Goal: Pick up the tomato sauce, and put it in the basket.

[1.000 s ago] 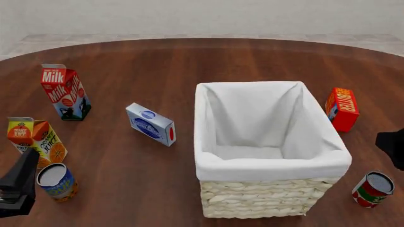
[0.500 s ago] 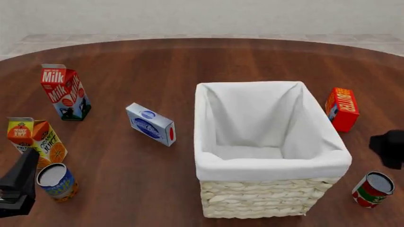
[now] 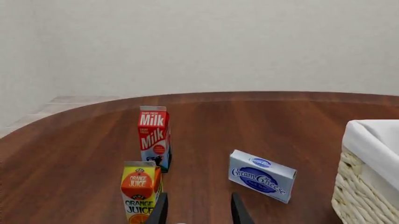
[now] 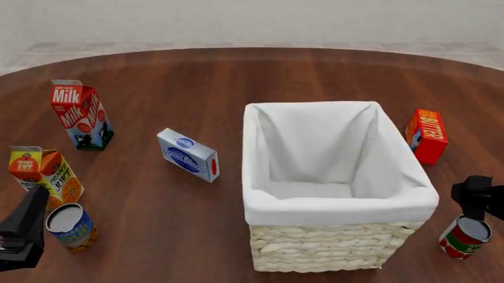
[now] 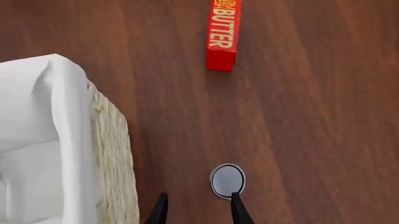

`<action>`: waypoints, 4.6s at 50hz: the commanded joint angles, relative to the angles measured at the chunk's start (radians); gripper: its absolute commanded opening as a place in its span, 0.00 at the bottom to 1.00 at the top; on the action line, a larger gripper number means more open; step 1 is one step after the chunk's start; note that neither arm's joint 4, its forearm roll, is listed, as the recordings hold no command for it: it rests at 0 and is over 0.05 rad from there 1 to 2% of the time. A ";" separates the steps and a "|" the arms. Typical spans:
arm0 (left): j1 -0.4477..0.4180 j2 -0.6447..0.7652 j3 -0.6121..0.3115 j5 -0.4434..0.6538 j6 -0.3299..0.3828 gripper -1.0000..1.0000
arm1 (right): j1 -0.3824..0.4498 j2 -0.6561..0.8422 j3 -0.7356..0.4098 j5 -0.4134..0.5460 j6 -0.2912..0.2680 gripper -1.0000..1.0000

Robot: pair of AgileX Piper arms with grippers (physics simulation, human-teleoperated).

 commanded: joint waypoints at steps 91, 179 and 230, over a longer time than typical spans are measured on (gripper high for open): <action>0.000 0.000 0.000 0.000 0.000 1.00 | -0.136 0.305 0.136 -0.315 -0.110 1.00; 0.000 0.000 0.000 0.000 0.000 1.00 | -0.188 0.523 0.218 -0.505 -0.183 1.00; 0.000 0.000 0.000 0.000 0.000 1.00 | -0.079 -0.017 0.096 0.008 -0.142 0.00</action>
